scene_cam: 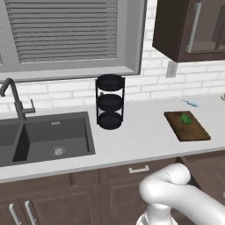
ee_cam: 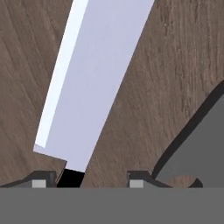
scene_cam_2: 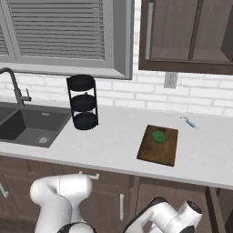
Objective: Place the appropriate cutting tool for cutting the broccoli skin on the cutting board.
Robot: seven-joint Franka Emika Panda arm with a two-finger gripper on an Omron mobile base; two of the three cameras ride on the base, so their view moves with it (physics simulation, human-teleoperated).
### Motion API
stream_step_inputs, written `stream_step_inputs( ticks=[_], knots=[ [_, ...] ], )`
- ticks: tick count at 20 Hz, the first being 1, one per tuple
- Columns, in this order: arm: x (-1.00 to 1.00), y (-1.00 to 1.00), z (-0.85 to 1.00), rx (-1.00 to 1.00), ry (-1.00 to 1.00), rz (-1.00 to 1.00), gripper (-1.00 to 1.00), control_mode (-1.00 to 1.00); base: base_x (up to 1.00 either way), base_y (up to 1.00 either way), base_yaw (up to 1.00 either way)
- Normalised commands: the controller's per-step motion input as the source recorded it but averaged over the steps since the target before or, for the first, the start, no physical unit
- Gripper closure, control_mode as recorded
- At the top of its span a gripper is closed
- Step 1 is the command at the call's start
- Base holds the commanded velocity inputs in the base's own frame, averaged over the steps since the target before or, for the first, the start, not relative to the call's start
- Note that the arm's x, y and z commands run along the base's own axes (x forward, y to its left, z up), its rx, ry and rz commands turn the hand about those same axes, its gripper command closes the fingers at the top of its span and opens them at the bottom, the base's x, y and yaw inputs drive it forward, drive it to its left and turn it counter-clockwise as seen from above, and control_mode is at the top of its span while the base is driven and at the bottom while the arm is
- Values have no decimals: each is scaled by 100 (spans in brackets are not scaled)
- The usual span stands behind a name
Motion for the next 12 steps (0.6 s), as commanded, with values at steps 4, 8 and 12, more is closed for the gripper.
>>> stream_step_inputs(
  ticks=[4, 8, 12],
  knots=[
    [-68, 13, -23, 0, -5, -2, -100, -100, 0, 0, 0],
    [-38, 40, -28, 0, -4, -2, -100, -100, 0, 0, 0],
    [0, 31, -26, 0, -3, -4, 100, -100, 0, 0, 0]
  ],
)
